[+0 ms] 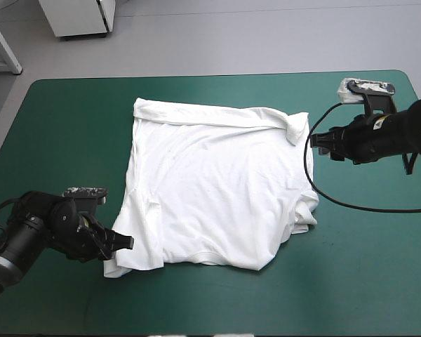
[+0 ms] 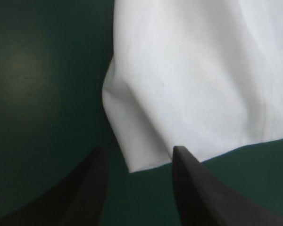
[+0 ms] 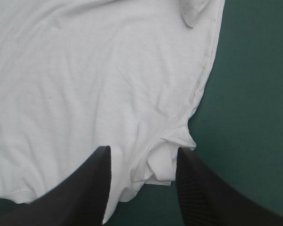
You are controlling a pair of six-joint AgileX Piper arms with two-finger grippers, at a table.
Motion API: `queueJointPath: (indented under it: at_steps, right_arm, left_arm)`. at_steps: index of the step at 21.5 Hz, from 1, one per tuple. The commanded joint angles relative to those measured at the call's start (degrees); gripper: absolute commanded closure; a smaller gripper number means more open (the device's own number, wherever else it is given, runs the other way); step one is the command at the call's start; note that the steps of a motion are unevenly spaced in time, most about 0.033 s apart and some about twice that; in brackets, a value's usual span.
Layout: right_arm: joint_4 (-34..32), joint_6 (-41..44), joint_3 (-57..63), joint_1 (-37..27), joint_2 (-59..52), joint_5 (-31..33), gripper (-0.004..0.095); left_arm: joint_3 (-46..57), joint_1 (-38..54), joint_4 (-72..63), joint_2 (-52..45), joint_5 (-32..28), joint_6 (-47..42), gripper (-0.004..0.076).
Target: Fold the cloth
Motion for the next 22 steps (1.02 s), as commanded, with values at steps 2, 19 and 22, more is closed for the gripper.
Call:
queueJointPath:
  at_steps: [2, 19, 22]
  right_arm:
    - [0.9, -0.6, -1.1, -0.4, -2.6, 0.0, 0.0493]
    - [0.9, -1.6, -1.1, -0.4, -2.8, 0.0, 0.0493]
    - [0.8, -1.6, -0.7, -0.4, -2.8, 0.0, 0.0493]
  left_arm:
    - [3.6, -0.4, -2.5, -1.2, -5.6, -0.5, 0.0314]
    - [10.2, -0.1, 0.7, 13.0, -17.2, -2.4, 0.0420]
    - [10.4, -0.1, 0.7, 13.0, -17.4, -2.4, 0.0624]
